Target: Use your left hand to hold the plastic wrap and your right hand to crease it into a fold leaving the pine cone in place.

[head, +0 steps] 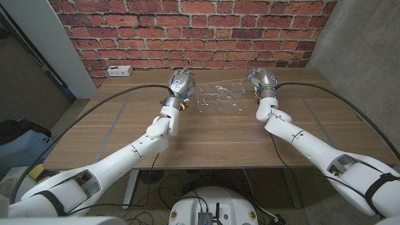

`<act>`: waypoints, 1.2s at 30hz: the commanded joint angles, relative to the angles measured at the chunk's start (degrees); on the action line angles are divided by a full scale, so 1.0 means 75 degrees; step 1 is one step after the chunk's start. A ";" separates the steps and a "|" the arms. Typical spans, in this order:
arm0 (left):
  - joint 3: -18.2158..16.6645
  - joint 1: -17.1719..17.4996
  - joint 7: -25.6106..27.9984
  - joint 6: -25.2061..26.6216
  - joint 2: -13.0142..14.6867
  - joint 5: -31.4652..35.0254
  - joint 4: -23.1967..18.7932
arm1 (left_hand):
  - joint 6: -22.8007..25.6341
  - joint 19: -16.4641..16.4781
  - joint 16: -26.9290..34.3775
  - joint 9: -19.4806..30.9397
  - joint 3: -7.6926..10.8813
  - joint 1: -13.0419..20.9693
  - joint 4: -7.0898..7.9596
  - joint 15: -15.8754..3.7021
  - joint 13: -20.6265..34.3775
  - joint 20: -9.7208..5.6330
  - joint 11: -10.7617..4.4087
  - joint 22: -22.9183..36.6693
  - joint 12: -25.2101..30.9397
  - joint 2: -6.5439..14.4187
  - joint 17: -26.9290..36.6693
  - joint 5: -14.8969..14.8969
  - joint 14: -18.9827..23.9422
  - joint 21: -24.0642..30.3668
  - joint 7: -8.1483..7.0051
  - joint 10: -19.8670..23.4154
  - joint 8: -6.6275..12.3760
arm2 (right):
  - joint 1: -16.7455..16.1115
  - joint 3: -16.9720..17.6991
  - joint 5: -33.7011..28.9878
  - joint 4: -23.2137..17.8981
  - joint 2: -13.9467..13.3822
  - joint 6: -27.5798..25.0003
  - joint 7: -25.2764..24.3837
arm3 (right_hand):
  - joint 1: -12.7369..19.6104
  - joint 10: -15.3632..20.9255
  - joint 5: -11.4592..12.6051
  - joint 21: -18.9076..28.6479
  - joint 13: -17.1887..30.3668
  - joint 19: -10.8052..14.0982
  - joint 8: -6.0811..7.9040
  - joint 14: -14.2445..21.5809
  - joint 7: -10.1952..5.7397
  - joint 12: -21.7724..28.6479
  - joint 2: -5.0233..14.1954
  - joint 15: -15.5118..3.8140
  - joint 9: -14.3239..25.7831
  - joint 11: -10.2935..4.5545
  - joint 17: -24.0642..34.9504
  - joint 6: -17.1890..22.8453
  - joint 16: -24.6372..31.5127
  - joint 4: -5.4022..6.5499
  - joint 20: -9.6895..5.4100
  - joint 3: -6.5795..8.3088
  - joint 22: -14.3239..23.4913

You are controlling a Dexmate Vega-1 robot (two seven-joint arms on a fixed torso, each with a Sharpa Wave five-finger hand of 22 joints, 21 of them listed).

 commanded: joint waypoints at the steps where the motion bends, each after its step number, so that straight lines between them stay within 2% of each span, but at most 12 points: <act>1: 0.0335 -0.0396 -0.0012 0.0153 -0.0146 -0.0075 0.0576 | 0.0252 0.0079 0.0020 0.0811 0.0008 0.0009 0.0012 -0.0797 0.0014 -0.0030 -0.0024 0.0020 0.0010 0.0027 0.0020 0.0047 0.0082 0.0051 0.0158 0.0060 -0.0001 | 0.0430 -0.0390 -0.0002 0.0735 0.0211 0.0097 0.0105 | -0.0017 0.0066 -0.0010 -0.0006 0.0023 0.0019 -0.0004 0.0051 0.0164 -0.0007 -0.0021 -0.1118 0.0003 -0.0008 0.0019 0.0216 0.0052 -0.0047 0.0065 0.0012 0.0011; 19: 0.0760 -0.0644 0.0151 0.0408 -0.0307 0.0006 0.1129 | 0.0271 0.0086 0.0013 0.0824 0.0004 0.0008 0.0008 -0.0795 0.0019 -0.0036 -0.0069 0.0017 0.0000 0.0013 0.0018 0.0047 0.0094 0.0059 0.0164 0.0089 -0.0007 | 0.0860 -0.0859 -0.0066 0.1466 0.0486 0.0209 0.0245 | -0.0035 0.0094 -0.0014 0.0002 0.0028 0.0045 -0.0037 0.0074 0.0122 -0.0005 -0.0043 -0.1122 -0.0061 0.0003 0.0041 0.0210 0.0060 -0.0040 0.0061 -0.0005 0.0012; 28: 0.0953 -0.0838 0.0140 0.0482 -0.0439 -0.0051 0.1521 | 0.0279 0.0088 0.0012 0.0811 0.0006 0.0009 0.0007 -0.0807 0.0018 -0.0037 -0.0013 0.0016 -0.0007 0.0010 0.0019 0.0045 0.0102 0.0062 0.0181 0.0095 -0.0020 | 0.1077 -0.1071 -0.0113 0.1820 0.0665 0.0116 0.0307 | -0.0042 0.0100 -0.0018 0.0002 0.0033 0.0048 -0.0056 0.0076 0.0059 -0.0006 -0.0038 -0.1111 -0.0097 -0.0016 0.0082 0.0203 0.0090 -0.0031 0.0058 -0.0037 0.0013; 36: 0.1131 -0.1111 0.0026 0.0483 -0.0587 -0.0178 0.1986 | 0.0089 0.0160 0.0014 0.0756 0.0016 0.0009 0.0021 -0.0802 0.0023 -0.0071 -0.0013 0.0019 -0.0022 0.0049 0.0026 0.0046 0.0109 0.0096 0.0254 0.0078 -0.0147 | 0.1234 -0.1198 -0.0075 0.2088 0.0753 0.0095 0.0393 | -0.0060 0.0086 -0.0024 0.0001 0.0044 0.0045 -0.0106 0.0059 -0.0038 -0.0013 -0.0016 -0.1107 -0.0132 -0.0032 0.0132 0.0112 0.0120 -0.0009 0.0064 -0.0074 0.0015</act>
